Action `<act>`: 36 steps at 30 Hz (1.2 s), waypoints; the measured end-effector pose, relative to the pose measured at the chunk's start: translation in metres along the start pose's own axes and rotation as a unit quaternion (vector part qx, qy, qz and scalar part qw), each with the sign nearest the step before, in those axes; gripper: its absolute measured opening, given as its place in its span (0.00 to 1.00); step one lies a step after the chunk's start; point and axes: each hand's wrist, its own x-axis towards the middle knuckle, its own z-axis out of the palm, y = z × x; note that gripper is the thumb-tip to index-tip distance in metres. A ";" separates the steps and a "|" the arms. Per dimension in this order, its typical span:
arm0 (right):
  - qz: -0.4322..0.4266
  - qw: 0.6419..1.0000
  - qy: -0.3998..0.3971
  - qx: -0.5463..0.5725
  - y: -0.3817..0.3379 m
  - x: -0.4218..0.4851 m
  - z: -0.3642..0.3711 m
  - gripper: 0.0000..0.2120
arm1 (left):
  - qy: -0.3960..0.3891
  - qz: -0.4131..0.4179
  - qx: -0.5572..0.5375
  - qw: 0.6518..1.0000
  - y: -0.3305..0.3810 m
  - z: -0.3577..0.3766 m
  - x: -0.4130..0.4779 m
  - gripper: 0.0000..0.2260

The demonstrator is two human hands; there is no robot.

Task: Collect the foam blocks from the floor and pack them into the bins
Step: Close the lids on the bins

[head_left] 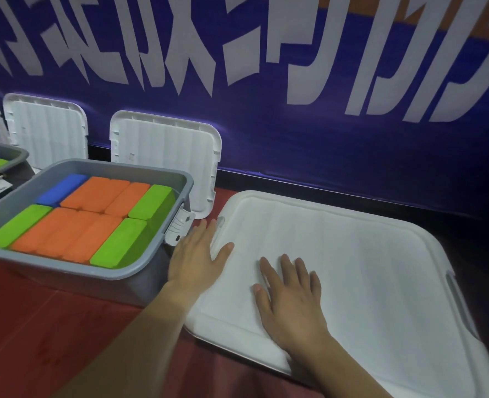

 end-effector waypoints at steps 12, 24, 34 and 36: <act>-0.040 0.994 -0.088 -0.052 -0.152 0.071 -0.195 0.28 | -0.047 0.059 0.092 0.993 0.000 -0.228 0.025 0.29; -0.053 0.988 -0.123 -0.073 -0.281 0.208 -0.278 0.30 | -0.145 0.053 0.161 0.975 -0.075 -0.388 0.181 0.34; -0.003 0.986 -0.152 -0.065 -0.285 0.393 -0.221 0.30 | -0.211 0.096 0.216 0.948 -0.132 -0.311 0.354 0.31; 0.004 0.985 -0.154 -0.074 -0.283 0.425 -0.209 0.30 | -0.220 0.097 0.220 0.946 -0.142 -0.295 0.384 0.34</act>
